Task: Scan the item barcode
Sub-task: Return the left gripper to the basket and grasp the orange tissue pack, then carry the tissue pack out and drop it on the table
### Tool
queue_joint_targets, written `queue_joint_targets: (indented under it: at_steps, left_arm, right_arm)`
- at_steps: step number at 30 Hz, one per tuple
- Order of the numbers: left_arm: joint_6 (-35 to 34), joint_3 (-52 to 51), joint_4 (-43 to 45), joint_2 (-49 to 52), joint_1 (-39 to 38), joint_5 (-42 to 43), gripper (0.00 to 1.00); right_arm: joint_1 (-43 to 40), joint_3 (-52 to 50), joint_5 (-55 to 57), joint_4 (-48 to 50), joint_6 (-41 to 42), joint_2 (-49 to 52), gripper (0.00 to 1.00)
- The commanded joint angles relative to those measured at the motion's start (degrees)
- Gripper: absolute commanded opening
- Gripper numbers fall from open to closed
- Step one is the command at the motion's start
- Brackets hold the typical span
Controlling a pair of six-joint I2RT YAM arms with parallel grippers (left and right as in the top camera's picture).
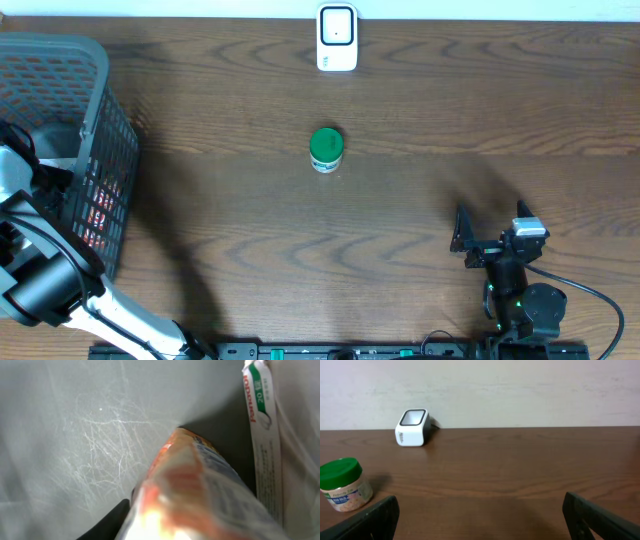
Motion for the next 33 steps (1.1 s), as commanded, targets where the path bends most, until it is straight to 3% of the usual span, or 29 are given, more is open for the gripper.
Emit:
queue_joint_targets:
  at_steps: [1,10,20,23,28,33]
  left_arm:
    - [0.3,0.0,0.0,0.1,0.0,-0.8,0.33]
    - [4.0,0.0,0.2,-3.5,0.0,-1.2,0.08]
    - [4.1,0.0,-3.8,-14.1,0.0,-0.7,0.08]
    - [4.2,0.0,-6.2,-18.7,0.0,5.7,0.08]
    - [4.9,0.0,-10.5,-28.5,-1.4,25.4,0.08]
    - [4.8,0.0,-10.9,-39.8,-7.2,32.7,0.08]
  right_arm:
    - [0.4,-0.1,0.1,-0.2,0.8,-0.2,0.99]
    - [0.4,-0.1,0.1,-0.2,0.8,-0.2,0.99]
    - [0.4,-0.1,0.1,-0.2,0.8,-0.2,0.99]
    - [0.4,-0.1,0.1,-0.2,0.8,-0.2,0.99]
    - [0.4,-0.1,0.1,-0.2,0.8,-0.2,0.99]
    - [0.4,-0.1,0.1,-0.2,0.8,-0.2,0.99]
